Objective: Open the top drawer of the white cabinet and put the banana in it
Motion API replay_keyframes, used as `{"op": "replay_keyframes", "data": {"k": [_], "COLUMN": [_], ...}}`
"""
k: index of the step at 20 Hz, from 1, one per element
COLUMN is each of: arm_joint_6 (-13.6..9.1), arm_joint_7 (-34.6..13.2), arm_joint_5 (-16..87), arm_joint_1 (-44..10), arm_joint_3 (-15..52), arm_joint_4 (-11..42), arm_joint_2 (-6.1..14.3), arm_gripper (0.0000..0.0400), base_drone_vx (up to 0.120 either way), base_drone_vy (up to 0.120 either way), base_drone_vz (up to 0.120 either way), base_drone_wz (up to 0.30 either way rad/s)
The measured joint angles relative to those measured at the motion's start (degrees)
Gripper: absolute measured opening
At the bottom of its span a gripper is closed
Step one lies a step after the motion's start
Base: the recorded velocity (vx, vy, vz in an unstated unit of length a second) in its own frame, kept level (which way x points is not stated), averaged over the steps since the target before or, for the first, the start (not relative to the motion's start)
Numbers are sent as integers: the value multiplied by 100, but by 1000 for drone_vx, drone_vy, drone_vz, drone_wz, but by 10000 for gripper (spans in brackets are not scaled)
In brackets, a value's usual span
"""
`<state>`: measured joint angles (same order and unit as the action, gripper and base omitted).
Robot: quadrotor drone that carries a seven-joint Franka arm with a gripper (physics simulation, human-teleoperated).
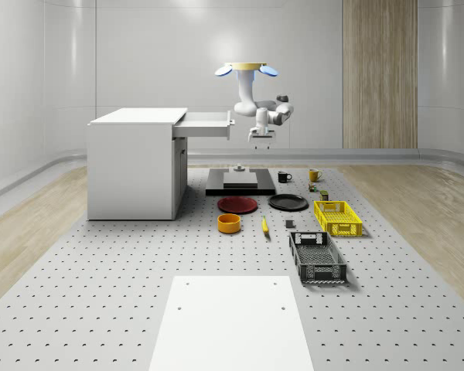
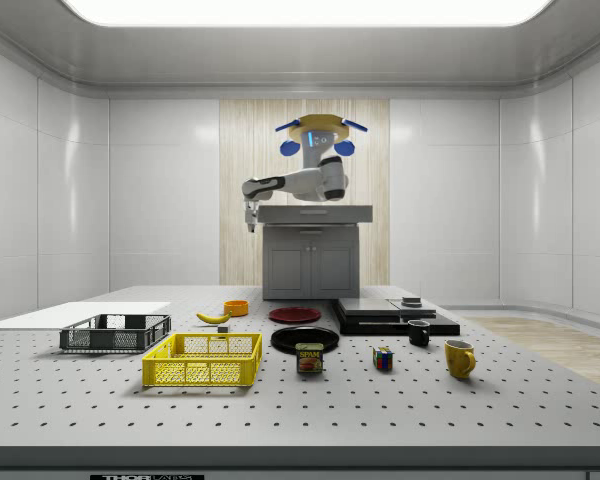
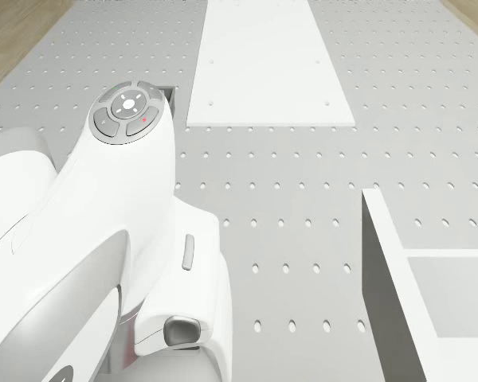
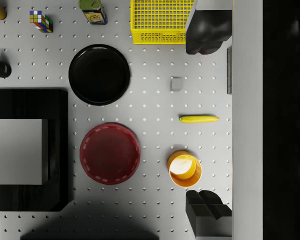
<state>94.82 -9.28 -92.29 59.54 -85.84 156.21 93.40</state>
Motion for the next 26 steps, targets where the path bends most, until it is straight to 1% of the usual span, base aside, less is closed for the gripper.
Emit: {"op": "replay_keyframes", "data": {"k": [2,5,8,14,16,18,19,22,26], "arm_joint_6": [-1,-2,-3,-4,-5,-5,-5,-6,-6], "arm_joint_7": [0,0,0,0,0,0,0,0,0], "arm_joint_5": [0,-1,-1,-2,-2,-2,-2,-3,-3], "arm_joint_1": [0,0,0,0,0,0,0,0,0], "arm_joint_3": [0,0,0,0,0,0,0,0,0], "arm_joint_4": [0,0,0,0,0,0,0,0,0], "arm_joint_2": [-1,-2,-3,-5,-5,-6,-6,-6,-7], "arm_gripper": [400,400,400,400,400,400,400,400,400], "base_drone_vx": [120,120,120,120,120,120,120,120,20], "base_drone_vy": [20,0,0,0,0,100,0,0,0], "base_drone_vz": [-20,-107,-13,-120,0,0,0,-107,-120], "base_drone_wz": [0,0,0,0,0,0,0,0,0]}}
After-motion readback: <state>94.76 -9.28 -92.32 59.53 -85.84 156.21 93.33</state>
